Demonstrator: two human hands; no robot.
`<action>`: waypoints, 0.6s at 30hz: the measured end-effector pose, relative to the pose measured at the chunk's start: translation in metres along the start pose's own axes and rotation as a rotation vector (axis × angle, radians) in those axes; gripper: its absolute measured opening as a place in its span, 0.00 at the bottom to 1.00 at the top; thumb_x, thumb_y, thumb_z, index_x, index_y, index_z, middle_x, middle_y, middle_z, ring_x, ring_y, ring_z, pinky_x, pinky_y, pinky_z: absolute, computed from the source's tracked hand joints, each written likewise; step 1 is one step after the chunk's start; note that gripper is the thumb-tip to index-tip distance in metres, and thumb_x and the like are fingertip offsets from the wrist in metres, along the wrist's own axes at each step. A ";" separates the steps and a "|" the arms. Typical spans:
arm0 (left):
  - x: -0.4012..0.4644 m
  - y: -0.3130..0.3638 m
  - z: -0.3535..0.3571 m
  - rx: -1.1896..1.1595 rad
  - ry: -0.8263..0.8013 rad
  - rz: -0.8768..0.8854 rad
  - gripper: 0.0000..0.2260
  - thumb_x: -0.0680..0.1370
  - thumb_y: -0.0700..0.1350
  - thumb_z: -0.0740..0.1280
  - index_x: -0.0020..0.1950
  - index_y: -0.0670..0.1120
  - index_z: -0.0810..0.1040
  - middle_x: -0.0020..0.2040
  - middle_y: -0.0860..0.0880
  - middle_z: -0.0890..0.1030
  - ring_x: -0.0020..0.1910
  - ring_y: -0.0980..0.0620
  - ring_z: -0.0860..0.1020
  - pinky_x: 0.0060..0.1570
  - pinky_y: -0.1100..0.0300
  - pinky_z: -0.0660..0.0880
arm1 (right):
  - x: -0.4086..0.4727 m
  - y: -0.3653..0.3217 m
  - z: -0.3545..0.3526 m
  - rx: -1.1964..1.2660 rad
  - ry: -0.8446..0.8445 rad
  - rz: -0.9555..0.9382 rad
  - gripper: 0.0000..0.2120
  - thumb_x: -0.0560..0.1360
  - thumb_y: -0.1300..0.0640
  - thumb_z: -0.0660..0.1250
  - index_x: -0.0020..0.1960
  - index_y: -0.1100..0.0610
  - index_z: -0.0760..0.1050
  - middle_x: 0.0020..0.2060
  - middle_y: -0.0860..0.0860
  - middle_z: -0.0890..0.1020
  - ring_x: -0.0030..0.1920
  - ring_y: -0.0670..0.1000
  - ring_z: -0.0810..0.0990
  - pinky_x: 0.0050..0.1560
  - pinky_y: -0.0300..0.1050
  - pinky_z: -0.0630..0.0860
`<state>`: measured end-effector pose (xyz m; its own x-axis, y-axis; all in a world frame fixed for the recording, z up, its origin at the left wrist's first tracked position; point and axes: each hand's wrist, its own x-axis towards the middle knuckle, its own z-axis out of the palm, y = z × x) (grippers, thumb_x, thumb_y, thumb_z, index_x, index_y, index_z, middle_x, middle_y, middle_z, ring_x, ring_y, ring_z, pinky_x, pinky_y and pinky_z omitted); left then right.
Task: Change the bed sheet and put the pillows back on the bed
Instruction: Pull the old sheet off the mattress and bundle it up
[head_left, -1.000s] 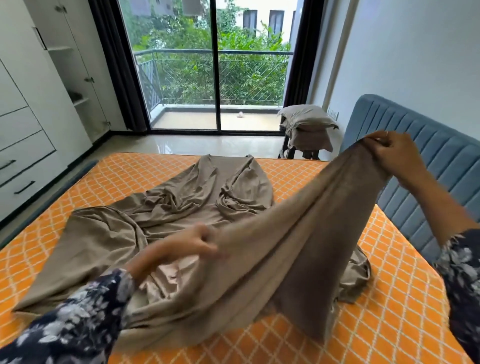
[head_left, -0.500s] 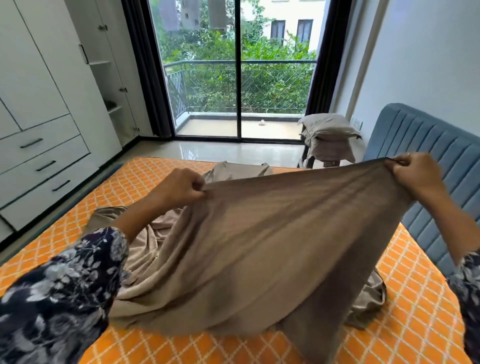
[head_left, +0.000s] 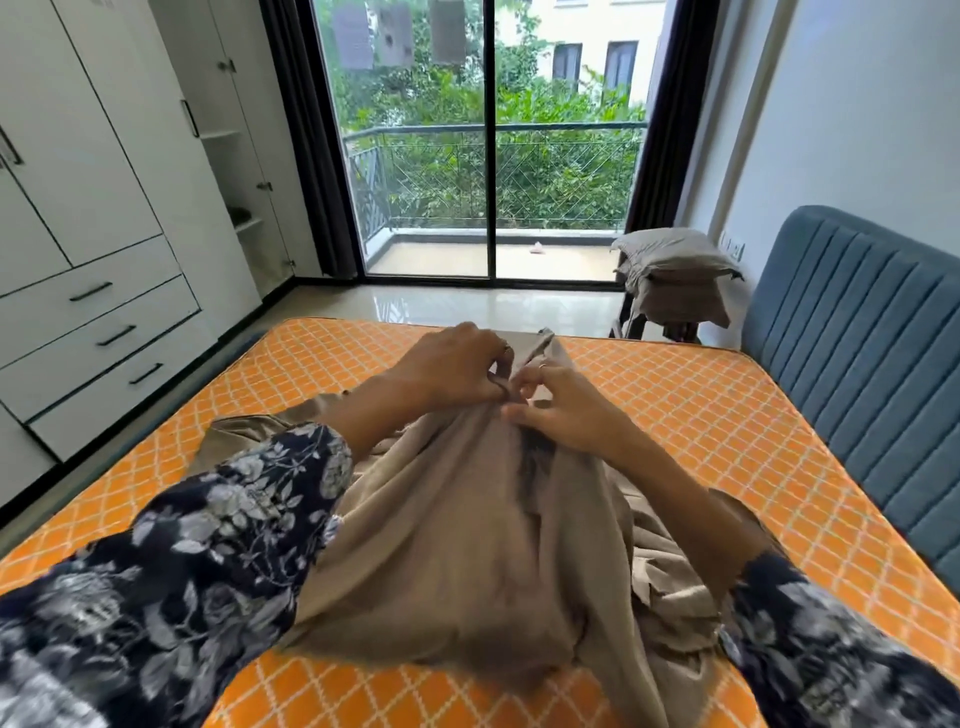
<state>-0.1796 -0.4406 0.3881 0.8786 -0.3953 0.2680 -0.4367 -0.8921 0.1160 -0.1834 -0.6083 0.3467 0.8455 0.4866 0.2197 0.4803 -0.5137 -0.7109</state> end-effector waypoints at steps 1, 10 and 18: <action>-0.006 -0.005 -0.003 -0.042 -0.031 0.030 0.07 0.72 0.54 0.68 0.42 0.51 0.79 0.32 0.55 0.72 0.35 0.53 0.73 0.39 0.60 0.66 | 0.002 -0.002 0.002 0.014 -0.015 -0.028 0.07 0.71 0.58 0.74 0.42 0.51 0.76 0.44 0.52 0.76 0.50 0.54 0.77 0.57 0.52 0.74; -0.051 -0.069 0.027 -0.678 -0.538 0.081 0.15 0.77 0.44 0.69 0.32 0.46 0.70 0.26 0.58 0.66 0.27 0.63 0.64 0.30 0.69 0.61 | 0.000 -0.026 0.024 -0.142 -0.150 -0.051 0.05 0.72 0.64 0.71 0.48 0.62 0.81 0.42 0.55 0.83 0.44 0.48 0.79 0.46 0.35 0.70; -0.068 -0.120 0.098 -0.486 -0.839 0.169 0.12 0.73 0.44 0.74 0.34 0.51 0.74 0.25 0.62 0.71 0.26 0.65 0.68 0.29 0.70 0.64 | -0.043 -0.031 0.004 -0.061 0.034 0.136 0.09 0.72 0.64 0.72 0.42 0.50 0.81 0.41 0.48 0.84 0.43 0.38 0.80 0.43 0.29 0.73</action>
<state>-0.1678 -0.3287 0.2626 0.5674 -0.7044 -0.4265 -0.4362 -0.6964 0.5699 -0.2360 -0.6108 0.3567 0.9108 0.3856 0.1471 0.3729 -0.6159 -0.6939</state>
